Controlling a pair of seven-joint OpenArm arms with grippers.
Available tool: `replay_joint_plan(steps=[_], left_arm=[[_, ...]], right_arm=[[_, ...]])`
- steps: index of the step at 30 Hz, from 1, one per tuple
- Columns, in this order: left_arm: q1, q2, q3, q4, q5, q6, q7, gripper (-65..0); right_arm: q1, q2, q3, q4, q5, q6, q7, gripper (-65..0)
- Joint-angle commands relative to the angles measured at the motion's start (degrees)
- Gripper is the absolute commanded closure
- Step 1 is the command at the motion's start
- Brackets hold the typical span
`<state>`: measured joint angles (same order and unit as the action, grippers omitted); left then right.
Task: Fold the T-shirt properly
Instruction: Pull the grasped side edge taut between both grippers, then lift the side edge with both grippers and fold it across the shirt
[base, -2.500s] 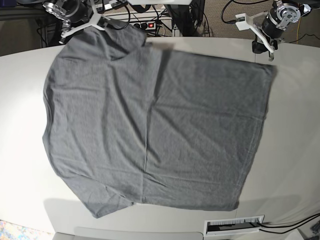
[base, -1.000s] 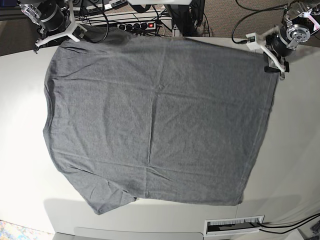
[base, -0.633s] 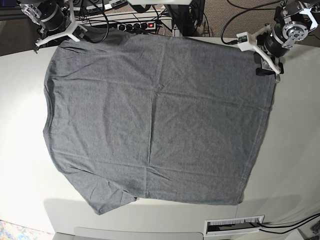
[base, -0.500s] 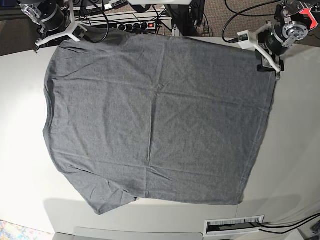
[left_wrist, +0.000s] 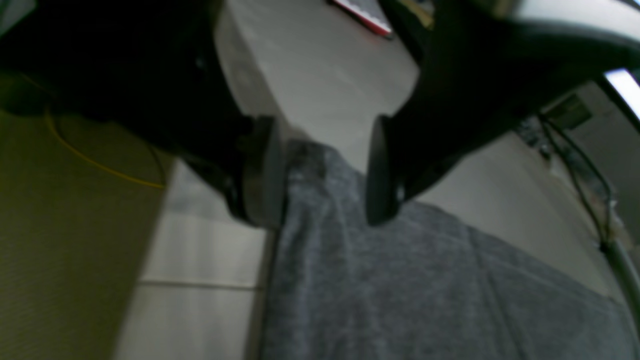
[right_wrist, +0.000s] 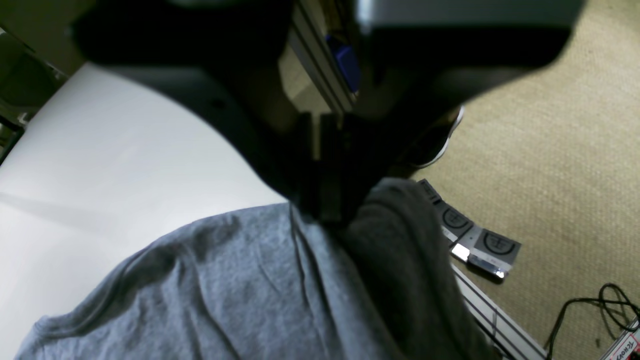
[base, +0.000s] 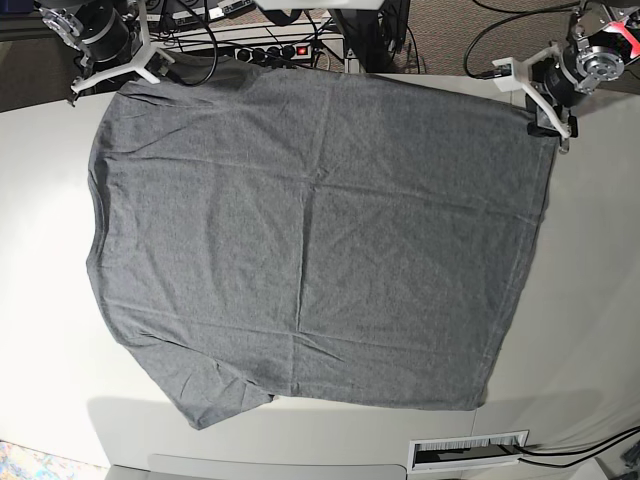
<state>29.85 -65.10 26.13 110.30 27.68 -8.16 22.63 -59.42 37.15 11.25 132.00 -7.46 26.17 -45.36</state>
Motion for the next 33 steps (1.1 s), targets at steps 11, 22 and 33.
replay_joint_plan(steps=[11, 22, 33], left_arm=[[-4.5, -0.79, -0.04, -4.39, -1.77, -0.72, -3.06, -6.5], [2.01, -0.9, -0.04, 2.51, 1.97, -0.7, 6.51, 0.0], [10.71, -8.0, -0.04, 4.37, 7.28, 6.19, 12.17, 0.0]], right_arm=[[-0.44, 0.61, 0.59, 0.87, -0.5, -0.5, 0.55, 0.0], [-0.44, 0.63, 0.61, 0.87, -3.67, -0.5, 0.33, 0.0], [-0.44, 0.63, 2.93, 0.87, -8.9, -0.63, -0.92, 0.0]])
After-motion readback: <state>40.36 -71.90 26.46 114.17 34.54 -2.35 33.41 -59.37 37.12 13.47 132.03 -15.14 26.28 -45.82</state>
